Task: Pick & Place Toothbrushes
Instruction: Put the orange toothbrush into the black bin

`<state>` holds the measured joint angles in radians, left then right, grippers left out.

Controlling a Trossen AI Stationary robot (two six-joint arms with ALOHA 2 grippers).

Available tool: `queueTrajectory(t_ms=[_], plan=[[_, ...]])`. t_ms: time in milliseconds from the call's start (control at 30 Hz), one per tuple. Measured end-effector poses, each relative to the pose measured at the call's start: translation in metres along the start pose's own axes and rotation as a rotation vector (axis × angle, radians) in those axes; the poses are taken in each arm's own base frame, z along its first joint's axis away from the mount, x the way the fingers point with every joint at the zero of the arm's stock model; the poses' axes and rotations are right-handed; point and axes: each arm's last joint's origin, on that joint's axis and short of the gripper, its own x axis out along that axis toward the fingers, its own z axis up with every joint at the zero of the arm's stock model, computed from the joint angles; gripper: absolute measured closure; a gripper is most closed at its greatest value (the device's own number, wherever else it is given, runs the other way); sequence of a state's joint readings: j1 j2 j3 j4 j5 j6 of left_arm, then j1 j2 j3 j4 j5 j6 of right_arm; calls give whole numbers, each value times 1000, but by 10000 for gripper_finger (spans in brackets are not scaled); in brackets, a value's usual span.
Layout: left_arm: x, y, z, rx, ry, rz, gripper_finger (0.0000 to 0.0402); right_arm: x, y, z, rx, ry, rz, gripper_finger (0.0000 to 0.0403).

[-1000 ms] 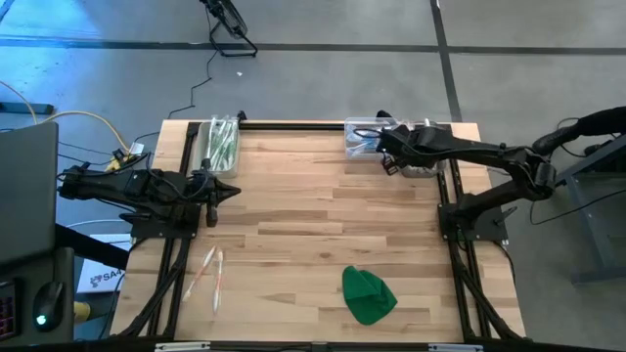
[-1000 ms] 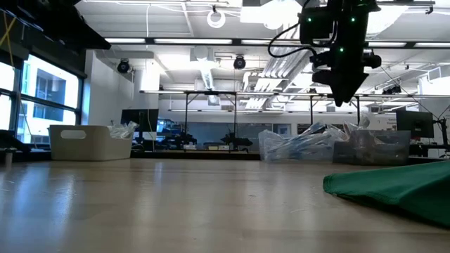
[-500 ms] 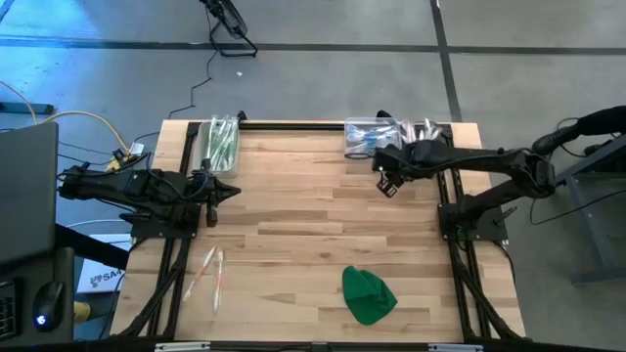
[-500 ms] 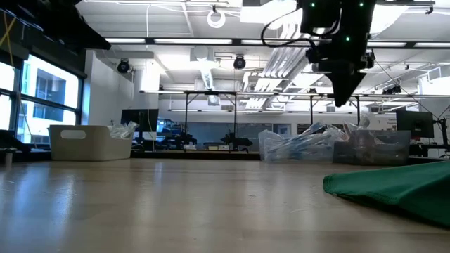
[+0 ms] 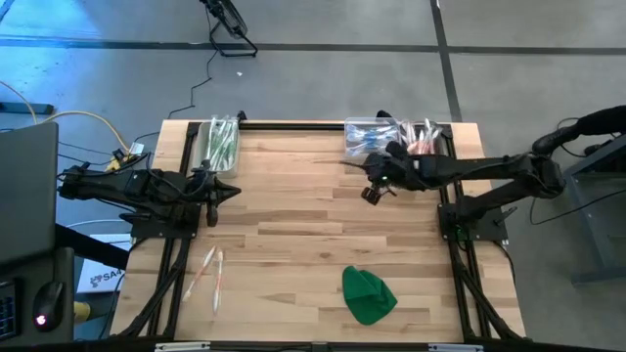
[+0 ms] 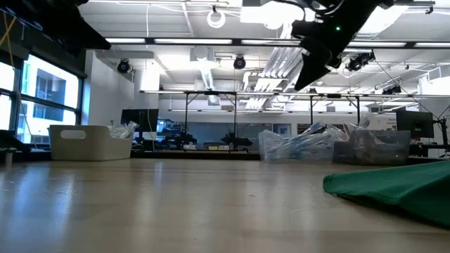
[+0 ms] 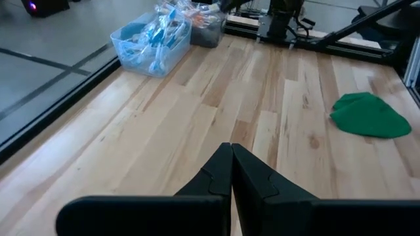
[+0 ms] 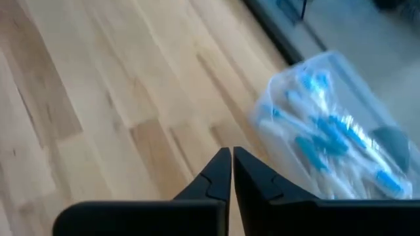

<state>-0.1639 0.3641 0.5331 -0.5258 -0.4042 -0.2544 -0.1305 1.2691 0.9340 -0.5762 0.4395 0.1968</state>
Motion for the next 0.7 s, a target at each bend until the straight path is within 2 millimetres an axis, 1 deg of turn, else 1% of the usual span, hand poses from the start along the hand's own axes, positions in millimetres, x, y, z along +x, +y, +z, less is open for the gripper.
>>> queueTrajectory(t_ms=[100, 200, 300, 400, 533, 633, 700], plan=[[0, 0, 0, -5, 0, 0, 402, -6, -6, -13, 21, -111, 19, 398], [0, 0, 0, -5, 1, 0, 402, -15, -13, -30, 78, -245, 45, 400], [0, 0, 0, -5, 0, 0, 402, -18, -16, -47, 127, -381, 117, 399], [0, 0, 0, -13, -2, 0, 402, -15, -16, -65, 159, -510, 213, 400], [0, 0, 1, -48, -13, -4, 402, -10, -16, -85, 215, -661, 291, 398], [0, -1, 3, -109, -28, -9, 402, -4, -15, -99, 229, -736, 343, 400], [2, -2, 4, -165, -38, -13, 402, -3, -14, -103, 234, -773, 370, 399]])
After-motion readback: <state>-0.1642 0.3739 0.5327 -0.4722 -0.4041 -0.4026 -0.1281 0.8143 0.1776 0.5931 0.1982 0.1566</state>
